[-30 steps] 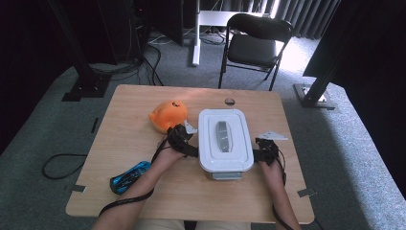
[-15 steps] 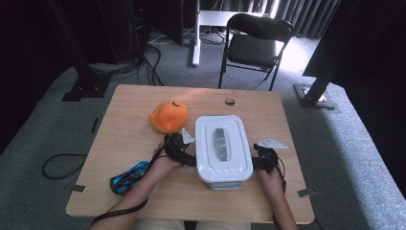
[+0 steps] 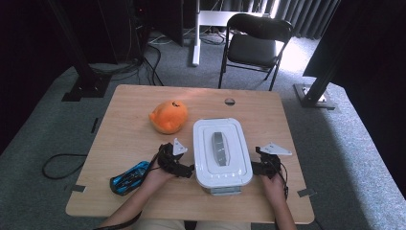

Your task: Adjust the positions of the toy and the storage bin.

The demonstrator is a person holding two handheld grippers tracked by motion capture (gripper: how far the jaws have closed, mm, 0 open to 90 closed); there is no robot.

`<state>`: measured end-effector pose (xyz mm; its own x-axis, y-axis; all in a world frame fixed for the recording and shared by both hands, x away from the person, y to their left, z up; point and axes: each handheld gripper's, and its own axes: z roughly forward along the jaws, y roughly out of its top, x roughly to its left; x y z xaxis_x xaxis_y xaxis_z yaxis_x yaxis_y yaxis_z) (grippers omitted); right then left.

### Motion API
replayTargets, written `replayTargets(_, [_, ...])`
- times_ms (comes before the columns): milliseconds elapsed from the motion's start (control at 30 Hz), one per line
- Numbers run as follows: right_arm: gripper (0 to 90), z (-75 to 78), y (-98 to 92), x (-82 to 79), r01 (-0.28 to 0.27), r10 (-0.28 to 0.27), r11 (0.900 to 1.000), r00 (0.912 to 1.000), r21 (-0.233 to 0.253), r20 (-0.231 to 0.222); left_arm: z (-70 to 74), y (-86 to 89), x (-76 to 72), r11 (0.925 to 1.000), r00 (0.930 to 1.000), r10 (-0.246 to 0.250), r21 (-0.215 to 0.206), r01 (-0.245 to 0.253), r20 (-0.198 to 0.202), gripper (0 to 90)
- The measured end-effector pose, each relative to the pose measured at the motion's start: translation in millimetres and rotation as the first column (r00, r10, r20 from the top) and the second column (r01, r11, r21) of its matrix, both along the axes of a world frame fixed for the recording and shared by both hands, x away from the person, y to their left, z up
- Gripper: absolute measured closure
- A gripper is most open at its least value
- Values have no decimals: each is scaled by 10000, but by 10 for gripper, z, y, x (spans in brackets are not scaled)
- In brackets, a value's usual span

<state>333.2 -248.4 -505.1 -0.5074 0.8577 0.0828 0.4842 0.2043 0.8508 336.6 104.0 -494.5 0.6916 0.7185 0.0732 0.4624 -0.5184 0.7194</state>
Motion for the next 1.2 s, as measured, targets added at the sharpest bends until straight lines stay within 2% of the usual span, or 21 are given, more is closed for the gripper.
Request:
replayTargets(67, [161, 7, -17, -33, 105, -104, 9998, 9999, -165, 50, 0, 44, -65, 9999, 9999, -35, -116, 33, -127, 15])
replayTargets(167, [150, 7, -50, -76, 145, -145, 9996, 9999, -254, -12, -21, 96, -179, 9999, 9999, -72, -138, 71, -113, 15])
replayTargets(267, [135, 4, -89, -124, 207, -206, 9994, 9998, -275, 18, -72, 146, -278, 9993, 9992, -299, -221, 293, -270, 15])
replayTargets(333, [132, 3, -126, -148, 226, -226, 9997, 9997, -102, 16, -115, 175, -329, 9991, 9986, -413, -76, 411, -330, 15])
replayTargets(500, [132, 29, -202, -200, 529, -529, 9986, 9986, -75, -15, -198, 258, -432, 9984, 9970, -556, 65, 560, -534, 15])
replayTargets(733, [130, 183, -312, -315, 542, -537, 9960, 9985, 711, -95, -233, 364, -523, 9979, 9963, -648, -46, 647, -565, 15])
replayTargets(767, [130, 183, -312, -315, 542, -537, 9960, 9985, 711, -95, -233, 364, -523, 9979, 9963, -648, -46, 647, -565, 15])
replayTargets(867, [130, 330, -409, -380, 837, -849, 9905, 9964, 1089, 61, -275, 383, -569, 9964, 9946, -814, 190, 828, -638, 15])
replayTargets(1000, [125, 463, -454, -408, 1216, -1224, 9870, 9925, 1052, 16, -292, 403, -576, 9969, 9948, -757, 145, 768, -683, 15])
replayTargets(1033, [120, 561, -447, -436, 1233, -1242, 9877, 9923, 965, 33, -293, 405, -574, 9969, 9947, -759, 133, 770, -691, 15])
replayTargets(1167, [115, 679, -412, -468, 948, -956, 9898, 9954, 1060, 31, -301, 418, -555, 9983, 9953, -572, 14, 575, -785, 15])
replayTargets(1200, [115, 822, -327, -505, 923, -937, 9912, 9956, 952, 96, -301, 419, -554, 9986, 9955, -532, 7, 535, -787, 15])
